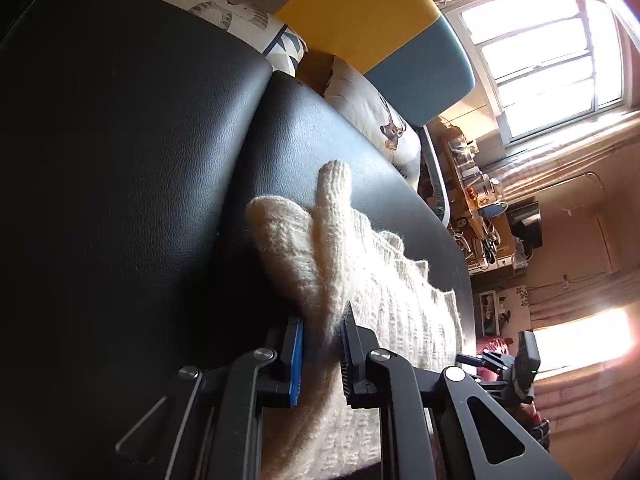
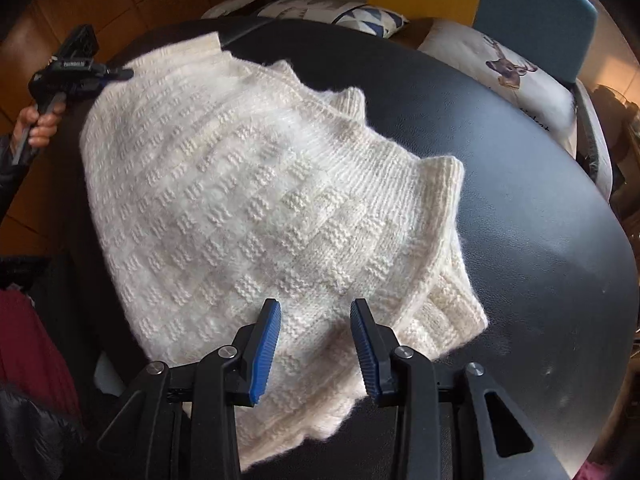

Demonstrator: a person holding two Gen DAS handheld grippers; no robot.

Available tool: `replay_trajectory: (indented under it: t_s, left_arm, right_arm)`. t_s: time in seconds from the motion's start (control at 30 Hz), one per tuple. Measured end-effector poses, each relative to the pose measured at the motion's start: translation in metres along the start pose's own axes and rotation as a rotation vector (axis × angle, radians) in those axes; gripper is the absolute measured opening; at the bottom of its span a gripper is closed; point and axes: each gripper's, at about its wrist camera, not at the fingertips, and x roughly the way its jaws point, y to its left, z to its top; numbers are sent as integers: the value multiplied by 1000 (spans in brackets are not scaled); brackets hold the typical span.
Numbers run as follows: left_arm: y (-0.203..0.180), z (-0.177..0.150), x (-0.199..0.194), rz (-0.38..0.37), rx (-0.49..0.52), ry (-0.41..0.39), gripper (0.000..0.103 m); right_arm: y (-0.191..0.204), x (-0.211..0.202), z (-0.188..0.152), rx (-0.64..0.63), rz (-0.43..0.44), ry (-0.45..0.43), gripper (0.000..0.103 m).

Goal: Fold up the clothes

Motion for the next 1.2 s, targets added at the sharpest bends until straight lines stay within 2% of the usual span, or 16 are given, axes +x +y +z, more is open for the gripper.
replay_trajectory:
  t_s: [0.07,0.13,0.33,0.47,0.6,0.77,0.87,1.0,1.2]
  left_arm:
    - [-5,3,-4,-11,-1,-2,15]
    - [-12,6,-14,-55,-5,-7,15]
    - [-58,7,-22,-254,-55,-32,15]
    - [-98,6,-19,-350,-75,-52,15]
    - [-134,5,-10,-389,-83,-71,15]
    - [-171,6,10,-385,-81,-54,15]
    - [-200,0,31,-354,-36,-22,15]
    - [-231,-24,66,-316,18,45,15]
    - [-244,-62,122,-256,30,162,15]
  right_arm:
    - [-5,13,0,29,24,28,37]
    - [-10,17,-2,76,46,24,37]
    - [-15,18,-13,162,77,-1,38]
    - [-13,18,-18,214,97,-27,40]
    - [-5,18,-19,226,99,-45,40]
    - [3,17,-24,247,119,-86,40]
    - [2,17,-32,267,151,-122,40]
    - [-4,15,-45,310,200,-175,40]
    - [-12,15,-62,358,259,-238,40]
